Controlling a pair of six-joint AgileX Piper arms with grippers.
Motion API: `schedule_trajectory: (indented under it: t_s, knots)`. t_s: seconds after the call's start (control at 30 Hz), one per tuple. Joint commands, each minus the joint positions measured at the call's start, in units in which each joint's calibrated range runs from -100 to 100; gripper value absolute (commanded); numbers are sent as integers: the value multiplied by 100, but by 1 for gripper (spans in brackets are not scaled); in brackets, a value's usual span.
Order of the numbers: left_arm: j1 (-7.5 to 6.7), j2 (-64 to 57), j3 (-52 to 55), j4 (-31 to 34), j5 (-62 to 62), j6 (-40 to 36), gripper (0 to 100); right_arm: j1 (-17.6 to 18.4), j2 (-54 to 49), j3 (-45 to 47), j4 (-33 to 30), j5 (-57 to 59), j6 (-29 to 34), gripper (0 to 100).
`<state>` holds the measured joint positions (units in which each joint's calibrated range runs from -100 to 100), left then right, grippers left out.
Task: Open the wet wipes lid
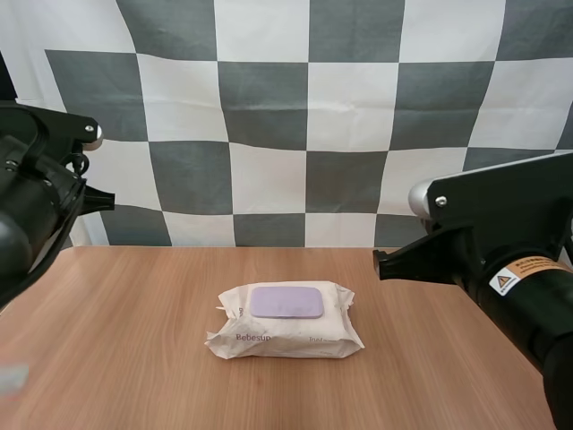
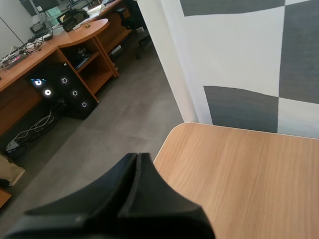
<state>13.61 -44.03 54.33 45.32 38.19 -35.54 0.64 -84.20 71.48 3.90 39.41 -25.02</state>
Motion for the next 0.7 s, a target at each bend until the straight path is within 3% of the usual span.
schedule_trajectory:
  t_s: [0.0, 0.07, 0.13, 0.23, 0.3, 0.4, 0.6, 0.67]
  knots:
    - [1212, 452, 5, -3478, -620, 2510, 0, 1, 62, -7, 3, -120, 0, 0]
    - [1565, 777, 5, -5411, -218, 4291, 0, 1, 144, -7, 3, -296, 0, 0]
    - [1934, 1087, 5, -7613, 1064, 6502, 0, 1, 234, -7, 3, -400, 0, 0]
    - [2484, 1448, 5, -9488, 4456, 9011, 0, 1, 365, -7, 3, -512, 0, 0]
    - [2788, 1638, 5, -9902, 6181, 9809, 0, 1, 480, -7, 3, -512, 0, 0]
    - [3015, 1884, 5, -9916, 6181, 10568, 0, 1, 584, -7, 3, -495, 0, 0]
    - [3041, 2285, 595, -9703, 6181, 11956, 0, 1, 608, -7, 3, -441, 0, 0]
    - [2991, 2344, 978, -9703, 6181, 12407, 0, 1, 608, -7, 3, -406, 0, 0]
